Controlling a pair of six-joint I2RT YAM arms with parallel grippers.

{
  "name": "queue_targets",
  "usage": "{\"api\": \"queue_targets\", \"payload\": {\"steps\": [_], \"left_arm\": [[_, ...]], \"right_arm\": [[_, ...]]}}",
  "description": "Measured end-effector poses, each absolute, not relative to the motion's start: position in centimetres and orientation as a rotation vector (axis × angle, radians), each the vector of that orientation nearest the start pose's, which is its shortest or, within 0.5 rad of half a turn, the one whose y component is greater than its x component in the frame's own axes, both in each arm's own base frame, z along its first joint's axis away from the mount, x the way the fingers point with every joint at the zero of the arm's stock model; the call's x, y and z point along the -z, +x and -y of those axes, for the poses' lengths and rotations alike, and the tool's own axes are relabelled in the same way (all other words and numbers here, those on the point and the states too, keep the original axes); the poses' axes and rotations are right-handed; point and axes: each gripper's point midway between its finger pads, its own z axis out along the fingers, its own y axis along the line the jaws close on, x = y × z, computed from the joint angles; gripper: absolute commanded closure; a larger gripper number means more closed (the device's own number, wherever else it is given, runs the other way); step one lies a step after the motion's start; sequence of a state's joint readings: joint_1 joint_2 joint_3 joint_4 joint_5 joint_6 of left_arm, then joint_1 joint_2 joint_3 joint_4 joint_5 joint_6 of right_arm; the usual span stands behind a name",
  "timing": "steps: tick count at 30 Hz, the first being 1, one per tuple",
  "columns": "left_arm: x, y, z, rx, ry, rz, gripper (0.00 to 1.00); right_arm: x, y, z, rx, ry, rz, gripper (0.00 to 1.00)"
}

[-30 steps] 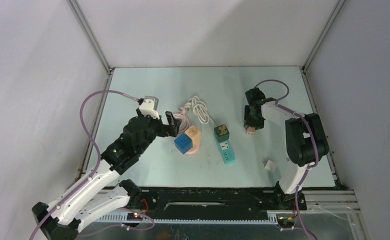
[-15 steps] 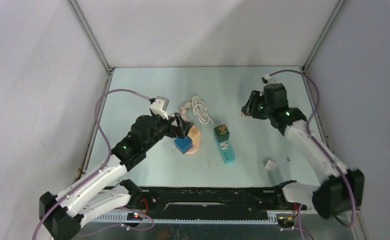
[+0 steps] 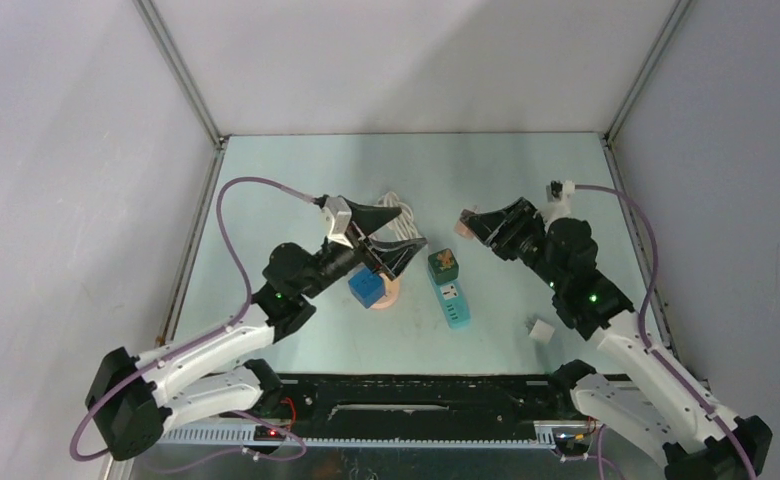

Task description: Insert the plug

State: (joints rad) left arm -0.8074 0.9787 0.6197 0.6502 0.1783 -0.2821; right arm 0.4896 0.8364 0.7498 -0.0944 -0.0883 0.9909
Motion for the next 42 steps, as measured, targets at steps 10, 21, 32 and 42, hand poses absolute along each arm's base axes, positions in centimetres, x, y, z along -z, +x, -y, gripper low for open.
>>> {"api": "queue_targets", "payload": {"steps": [10,21,32,42], "left_arm": [[-33.9,21.5,33.5,1.077,0.533,-1.140,0.15],[-33.1,21.5,36.2,0.989,0.566,-1.140,0.24],[-36.2,22.5,37.6,0.940,0.573,-1.069,0.34],[-35.7,22.7,39.0,0.912,0.619,-1.073,0.39]], "right_arm": [[-34.7,23.2,-21.7,-1.386,0.497,-1.564,0.79],[-36.3,22.7,-21.4,-1.428,0.561,-1.477,0.79],[-36.6,22.4,-21.5,-1.455,0.577,-1.469,0.79],[-36.6,22.4,-21.5,-1.461,0.582,-1.469,0.79]]}}
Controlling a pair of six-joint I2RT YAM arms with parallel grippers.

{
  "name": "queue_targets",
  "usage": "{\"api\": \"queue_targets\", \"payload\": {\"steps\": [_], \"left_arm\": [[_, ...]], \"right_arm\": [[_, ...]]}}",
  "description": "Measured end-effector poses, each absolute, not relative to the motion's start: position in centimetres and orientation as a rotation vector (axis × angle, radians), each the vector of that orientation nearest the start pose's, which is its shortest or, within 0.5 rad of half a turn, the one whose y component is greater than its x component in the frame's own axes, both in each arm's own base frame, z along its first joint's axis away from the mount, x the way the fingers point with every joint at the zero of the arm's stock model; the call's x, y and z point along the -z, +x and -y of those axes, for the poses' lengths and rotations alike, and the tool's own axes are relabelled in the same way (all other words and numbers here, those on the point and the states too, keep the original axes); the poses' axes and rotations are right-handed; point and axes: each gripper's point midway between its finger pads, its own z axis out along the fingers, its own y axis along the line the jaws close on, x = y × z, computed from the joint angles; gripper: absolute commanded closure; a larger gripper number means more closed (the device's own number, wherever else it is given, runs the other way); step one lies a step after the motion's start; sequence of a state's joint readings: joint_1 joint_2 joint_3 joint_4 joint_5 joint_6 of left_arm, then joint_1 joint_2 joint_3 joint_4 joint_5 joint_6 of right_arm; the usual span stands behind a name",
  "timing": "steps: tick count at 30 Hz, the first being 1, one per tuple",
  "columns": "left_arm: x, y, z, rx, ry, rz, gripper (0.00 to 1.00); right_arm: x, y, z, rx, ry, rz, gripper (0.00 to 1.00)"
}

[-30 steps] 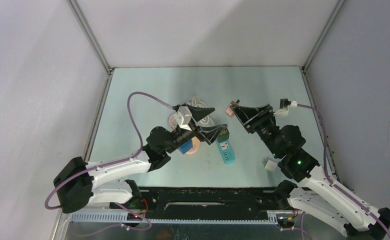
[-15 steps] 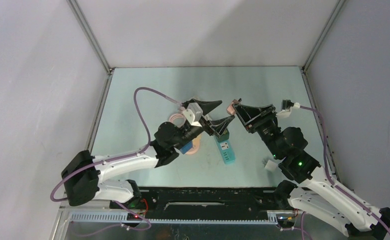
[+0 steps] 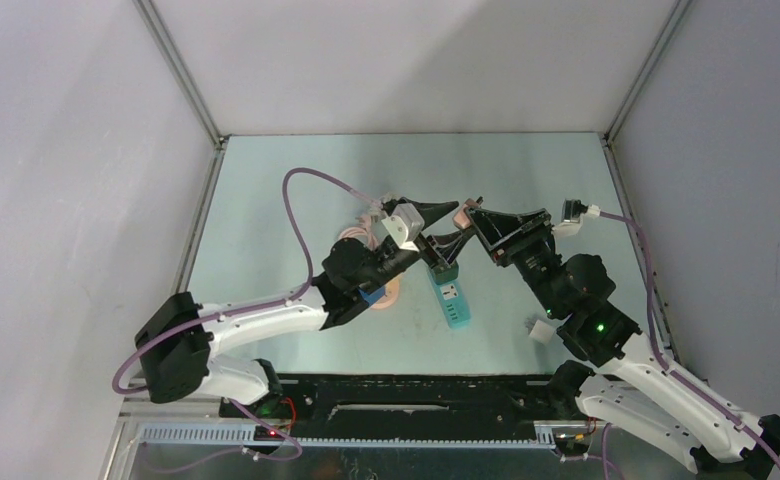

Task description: Insert the plug

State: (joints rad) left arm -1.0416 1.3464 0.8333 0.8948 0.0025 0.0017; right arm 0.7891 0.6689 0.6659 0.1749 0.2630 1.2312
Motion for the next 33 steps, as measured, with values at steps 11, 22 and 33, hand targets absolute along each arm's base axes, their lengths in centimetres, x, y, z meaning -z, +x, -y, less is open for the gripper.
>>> {"api": "queue_targets", "payload": {"steps": [11,22,33], "left_arm": [[-35.85,22.94,38.95,0.879,0.618,-1.069,0.31],[-35.71,23.00,38.88,0.791,0.634,-1.059,0.25],[-35.93,22.57,38.68,0.647,0.676,-1.034,0.37]], "right_arm": [[-36.63,22.40,-21.50,-1.466,0.587,-1.469,0.79],[-36.33,22.44,-21.52,-1.462,0.594,-1.481,0.79],[-36.13,22.44,-21.54,-1.462,0.600,-1.489,0.79]]}}
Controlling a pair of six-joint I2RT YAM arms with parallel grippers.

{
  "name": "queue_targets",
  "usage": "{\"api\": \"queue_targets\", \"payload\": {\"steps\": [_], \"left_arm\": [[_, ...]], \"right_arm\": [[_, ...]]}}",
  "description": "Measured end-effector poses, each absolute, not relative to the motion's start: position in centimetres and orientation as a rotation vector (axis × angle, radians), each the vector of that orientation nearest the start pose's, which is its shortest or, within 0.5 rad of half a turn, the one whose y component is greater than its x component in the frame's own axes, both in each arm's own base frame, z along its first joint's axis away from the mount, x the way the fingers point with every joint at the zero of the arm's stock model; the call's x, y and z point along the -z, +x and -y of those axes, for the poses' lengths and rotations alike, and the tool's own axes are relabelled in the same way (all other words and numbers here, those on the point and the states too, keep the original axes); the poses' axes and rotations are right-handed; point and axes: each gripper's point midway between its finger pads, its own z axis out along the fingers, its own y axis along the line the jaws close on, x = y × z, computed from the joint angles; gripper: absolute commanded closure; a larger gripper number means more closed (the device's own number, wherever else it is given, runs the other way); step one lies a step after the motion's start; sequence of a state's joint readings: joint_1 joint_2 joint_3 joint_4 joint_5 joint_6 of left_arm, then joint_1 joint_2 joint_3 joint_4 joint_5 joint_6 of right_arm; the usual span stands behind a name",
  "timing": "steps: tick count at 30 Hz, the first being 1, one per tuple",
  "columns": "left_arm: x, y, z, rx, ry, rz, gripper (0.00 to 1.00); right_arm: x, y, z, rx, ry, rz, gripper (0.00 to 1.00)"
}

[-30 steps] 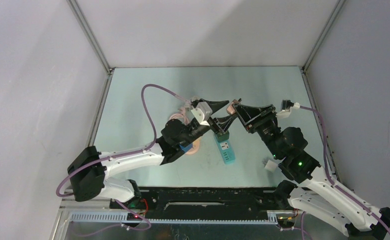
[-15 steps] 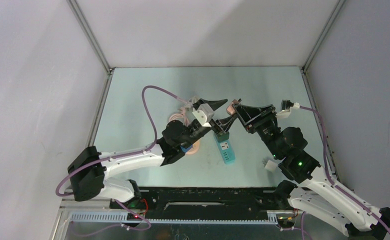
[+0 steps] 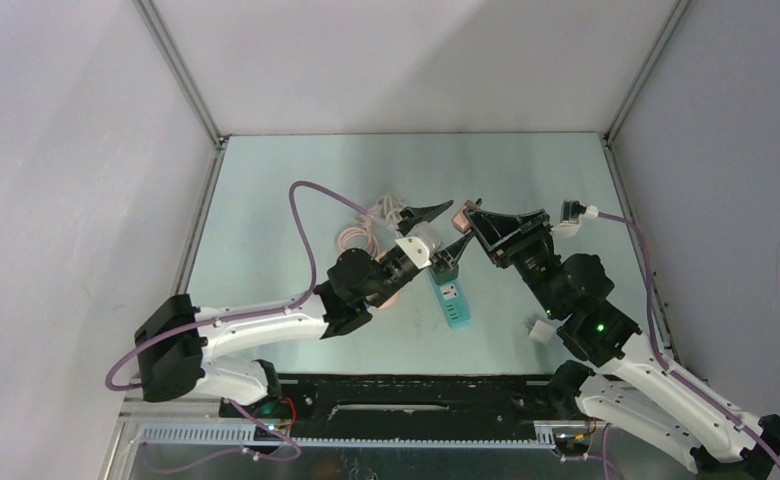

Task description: Insert the plug

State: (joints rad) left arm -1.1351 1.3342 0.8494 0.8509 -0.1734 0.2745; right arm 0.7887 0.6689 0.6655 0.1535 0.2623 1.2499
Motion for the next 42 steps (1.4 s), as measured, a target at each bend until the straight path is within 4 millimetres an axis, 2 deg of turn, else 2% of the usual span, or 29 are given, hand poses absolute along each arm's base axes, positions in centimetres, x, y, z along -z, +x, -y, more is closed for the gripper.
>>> {"api": "queue_targets", "payload": {"steps": [5,10,13,14,17,21,22,23,25,28,29,36,39,42], "left_arm": [[-36.0,22.8,38.4,0.622,0.677,-1.029,0.43],[-36.1,22.7,38.5,0.623,0.678,-1.028,0.35],[-36.2,22.7,38.4,0.622,0.676,-1.026,0.36],[-36.2,22.7,38.4,0.622,0.675,-1.025,0.39],[-36.3,22.6,38.3,0.617,0.680,-1.018,0.58],[-36.4,22.1,38.6,0.628,0.693,-1.009,0.97],[-36.5,22.1,38.6,0.634,0.689,-1.007,1.00],[-36.7,22.0,38.5,0.637,0.685,-1.006,1.00],[-36.9,22.0,38.4,0.638,0.683,-1.002,1.00],[-36.7,22.2,38.1,0.622,0.669,-1.019,1.00],[-36.8,22.5,37.8,0.611,0.652,-1.028,1.00],[-36.7,24.1,34.2,0.519,0.585,-1.144,1.00],[-35.6,24.7,32.2,0.489,0.571,-1.242,1.00],[-33.1,25.7,29.7,0.457,0.539,-1.392,1.00]], "right_arm": [[-36.1,22.4,-21.6,-1.463,0.599,-1.490,0.79],[-36.1,22.4,-21.6,-1.464,0.597,-1.490,0.79],[-36.1,22.4,-21.6,-1.464,0.598,-1.490,0.79],[-36.1,22.4,-21.6,-1.464,0.597,-1.491,0.79],[-36.2,22.4,-21.6,-1.465,0.597,-1.489,0.79],[-36.4,22.3,-21.6,-1.479,0.594,-1.482,0.79],[-36.6,22.3,-21.6,-1.483,0.592,-1.477,0.77],[-36.7,22.2,-21.6,-1.488,0.590,-1.474,0.68],[-36.8,22.2,-21.6,-1.490,0.584,-1.470,0.40],[-36.5,22.3,-21.3,-1.466,0.574,-1.478,0.05],[-36.3,22.4,-21.0,-1.444,0.572,-1.485,0.01],[-34.1,23.7,-17.9,-1.251,0.548,-1.533,0.00],[-32.0,24.5,-16.3,-1.135,0.527,-1.595,0.01],[-29.9,25.2,-15.0,-1.040,0.489,-1.670,0.00]]}}
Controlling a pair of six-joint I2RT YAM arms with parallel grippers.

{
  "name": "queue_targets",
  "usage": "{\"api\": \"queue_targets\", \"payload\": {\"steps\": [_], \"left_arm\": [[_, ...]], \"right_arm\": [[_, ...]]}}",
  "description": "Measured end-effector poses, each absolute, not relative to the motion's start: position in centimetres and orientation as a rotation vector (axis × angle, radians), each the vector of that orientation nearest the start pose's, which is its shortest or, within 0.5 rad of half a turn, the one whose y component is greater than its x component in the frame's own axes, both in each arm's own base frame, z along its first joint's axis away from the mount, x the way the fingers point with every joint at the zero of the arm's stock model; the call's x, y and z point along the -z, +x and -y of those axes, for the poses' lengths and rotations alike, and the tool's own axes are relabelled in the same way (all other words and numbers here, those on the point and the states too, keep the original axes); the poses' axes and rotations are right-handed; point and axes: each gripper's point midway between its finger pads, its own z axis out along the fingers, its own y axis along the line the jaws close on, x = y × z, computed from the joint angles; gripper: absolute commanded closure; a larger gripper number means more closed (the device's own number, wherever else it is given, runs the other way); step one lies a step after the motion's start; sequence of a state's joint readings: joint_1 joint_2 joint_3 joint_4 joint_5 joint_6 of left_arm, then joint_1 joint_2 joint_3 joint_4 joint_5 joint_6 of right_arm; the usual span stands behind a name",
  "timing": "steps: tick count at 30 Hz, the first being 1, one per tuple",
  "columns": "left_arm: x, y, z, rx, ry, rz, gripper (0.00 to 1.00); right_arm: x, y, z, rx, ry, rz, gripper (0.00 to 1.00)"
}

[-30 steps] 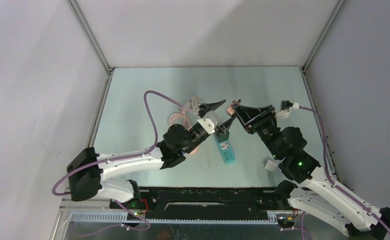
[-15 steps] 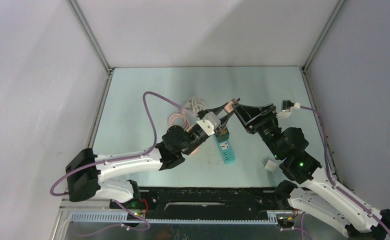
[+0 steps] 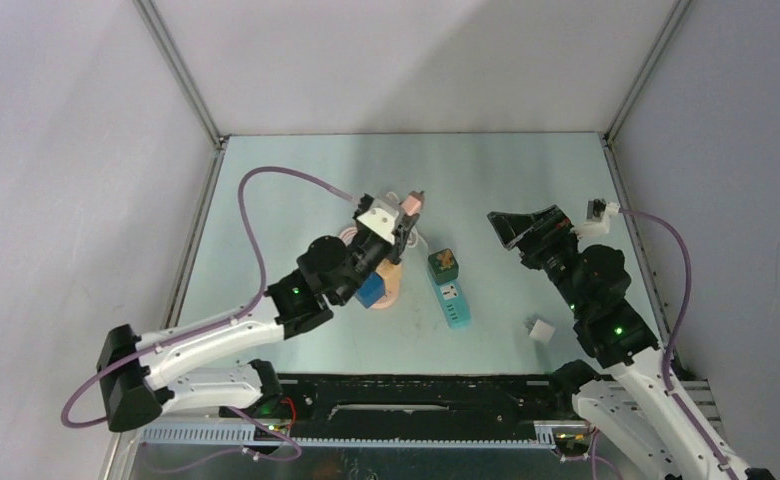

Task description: Insert the plug

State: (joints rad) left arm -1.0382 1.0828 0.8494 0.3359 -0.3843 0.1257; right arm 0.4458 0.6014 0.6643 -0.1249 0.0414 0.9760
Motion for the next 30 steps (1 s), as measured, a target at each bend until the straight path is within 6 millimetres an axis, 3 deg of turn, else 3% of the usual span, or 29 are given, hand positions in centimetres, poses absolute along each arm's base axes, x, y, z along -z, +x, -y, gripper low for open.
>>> {"api": "queue_targets", "payload": {"steps": [5,10,14,21,30], "left_arm": [[-28.2,25.9,25.0,0.426,0.418,-1.680,1.00],[-25.8,24.1,21.1,0.449,0.209,-1.868,1.00],[-24.5,22.7,19.0,0.467,-0.007,-2.006,1.00],[-24.6,21.6,18.6,0.545,-0.361,-2.129,1.00],[-23.4,21.9,19.5,0.530,-0.557,-2.236,1.00]], "right_arm": [[-25.4,26.2,-14.0,-0.931,0.437,-1.851,0.00],[-21.4,26.2,-14.8,-0.909,0.376,-2.026,0.01],[-20.2,25.9,-15.3,-0.915,0.334,-2.086,0.00],[-20.0,25.7,-15.5,-0.916,0.289,-2.097,0.01],[-19.0,25.2,-15.2,-0.869,0.240,-2.135,0.00]]}}
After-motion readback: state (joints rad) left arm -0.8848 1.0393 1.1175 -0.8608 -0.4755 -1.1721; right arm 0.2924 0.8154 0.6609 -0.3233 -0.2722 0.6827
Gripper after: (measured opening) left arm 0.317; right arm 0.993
